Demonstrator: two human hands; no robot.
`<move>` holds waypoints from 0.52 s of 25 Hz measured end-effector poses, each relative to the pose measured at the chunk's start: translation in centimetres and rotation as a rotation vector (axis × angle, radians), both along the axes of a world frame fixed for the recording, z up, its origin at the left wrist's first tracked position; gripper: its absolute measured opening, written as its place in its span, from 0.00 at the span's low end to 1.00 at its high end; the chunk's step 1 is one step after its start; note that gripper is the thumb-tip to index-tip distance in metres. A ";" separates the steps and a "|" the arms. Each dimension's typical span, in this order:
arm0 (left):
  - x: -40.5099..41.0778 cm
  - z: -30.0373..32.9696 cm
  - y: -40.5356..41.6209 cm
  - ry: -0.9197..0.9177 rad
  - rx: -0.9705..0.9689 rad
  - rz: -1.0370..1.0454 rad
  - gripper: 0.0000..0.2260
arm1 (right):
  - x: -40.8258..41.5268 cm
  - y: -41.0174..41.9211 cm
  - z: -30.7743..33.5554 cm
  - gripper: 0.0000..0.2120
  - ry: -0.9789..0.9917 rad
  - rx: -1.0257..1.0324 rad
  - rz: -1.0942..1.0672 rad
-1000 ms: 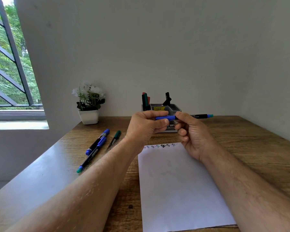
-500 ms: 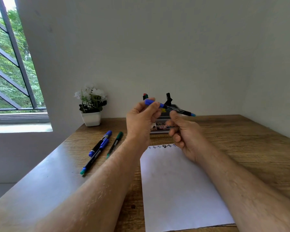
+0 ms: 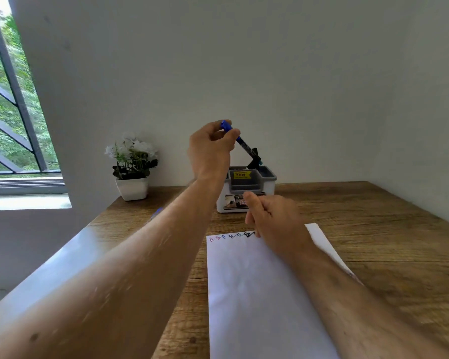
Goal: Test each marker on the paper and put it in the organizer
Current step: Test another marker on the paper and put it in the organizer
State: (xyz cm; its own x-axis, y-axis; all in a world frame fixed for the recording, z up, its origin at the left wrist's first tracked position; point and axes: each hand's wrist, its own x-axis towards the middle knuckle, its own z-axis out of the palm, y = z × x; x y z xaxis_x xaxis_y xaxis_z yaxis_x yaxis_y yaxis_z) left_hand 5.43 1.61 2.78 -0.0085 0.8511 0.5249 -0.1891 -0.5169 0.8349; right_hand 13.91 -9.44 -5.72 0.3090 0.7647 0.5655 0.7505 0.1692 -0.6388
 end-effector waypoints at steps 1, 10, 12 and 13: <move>0.8 0.2 0.3 0.041 0.006 0.001 0.12 | 0.2 0.1 -0.1 0.26 0.005 0.025 0.002; 5.7 0.0 1.7 0.471 0.064 0.121 0.20 | 0.8 0.5 -0.2 0.29 0.045 0.145 -0.009; 6.2 0.1 2.3 0.528 0.075 0.143 0.18 | 0.9 0.6 -0.2 0.30 0.049 0.150 -0.021; 6.5 0.3 2.6 0.559 0.091 0.149 0.17 | 0.8 0.6 -0.3 0.30 0.051 0.150 -0.023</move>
